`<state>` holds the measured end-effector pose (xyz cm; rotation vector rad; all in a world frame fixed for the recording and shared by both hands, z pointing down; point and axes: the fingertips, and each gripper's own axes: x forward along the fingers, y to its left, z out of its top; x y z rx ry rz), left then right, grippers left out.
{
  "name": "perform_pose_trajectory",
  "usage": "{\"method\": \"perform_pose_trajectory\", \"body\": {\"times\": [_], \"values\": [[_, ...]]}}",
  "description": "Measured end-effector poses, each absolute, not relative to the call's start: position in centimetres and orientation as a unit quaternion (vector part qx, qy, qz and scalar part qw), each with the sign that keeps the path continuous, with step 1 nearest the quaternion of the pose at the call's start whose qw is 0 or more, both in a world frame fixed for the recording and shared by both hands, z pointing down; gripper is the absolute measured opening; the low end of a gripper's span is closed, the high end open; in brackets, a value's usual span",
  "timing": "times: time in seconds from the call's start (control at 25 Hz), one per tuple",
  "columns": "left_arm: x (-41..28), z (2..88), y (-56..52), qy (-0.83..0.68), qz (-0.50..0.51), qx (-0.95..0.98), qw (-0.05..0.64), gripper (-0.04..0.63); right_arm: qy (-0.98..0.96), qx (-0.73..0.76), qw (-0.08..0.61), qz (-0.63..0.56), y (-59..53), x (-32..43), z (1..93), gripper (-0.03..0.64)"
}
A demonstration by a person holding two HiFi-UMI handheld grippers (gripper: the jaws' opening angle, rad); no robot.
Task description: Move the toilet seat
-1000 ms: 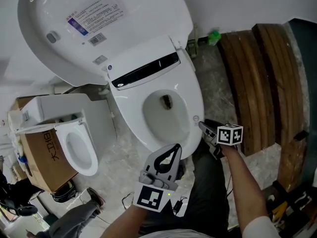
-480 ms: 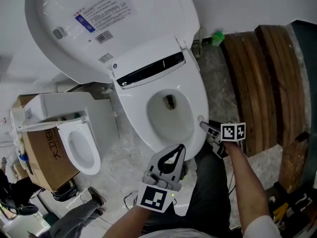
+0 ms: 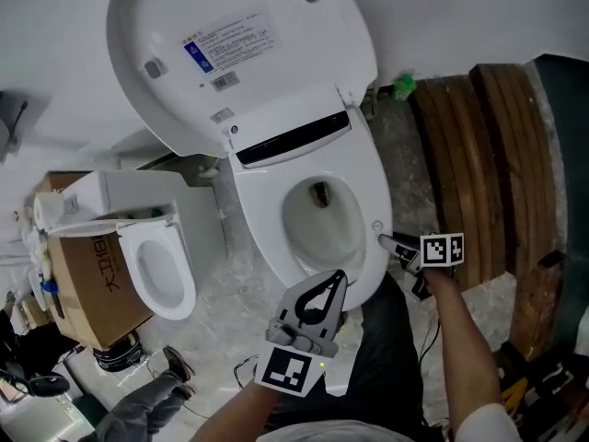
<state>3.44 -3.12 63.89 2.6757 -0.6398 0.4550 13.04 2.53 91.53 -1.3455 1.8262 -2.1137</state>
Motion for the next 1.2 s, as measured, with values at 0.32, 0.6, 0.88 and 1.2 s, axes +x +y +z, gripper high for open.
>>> {"method": "perform_pose_trajectory", "body": {"times": [0.32,0.6,0.88,1.2], "values": [[2.2,57.3,-3.5,-0.236,0.14,0.948,0.163,0.003,0.578,-0.428,0.084,-0.689,1.2,13.5,83.9,0.196],[1.0,51.9,-4.2,-0.257,0.122,0.944,0.167,0.003,0.562,-0.422,0.125,-0.7,-0.5,13.8,79.0,0.196],[2.0,48.6,-5.5,-0.275,0.12,0.941,0.155,0.003,0.553,-0.402,0.134,-0.718,-1.9,14.0,76.1,0.196],[3.0,44.7,-7.7,-0.31,0.107,0.935,0.137,0.003,0.59,-0.353,0.158,-0.709,-4.6,14.9,71.8,0.202]]}}
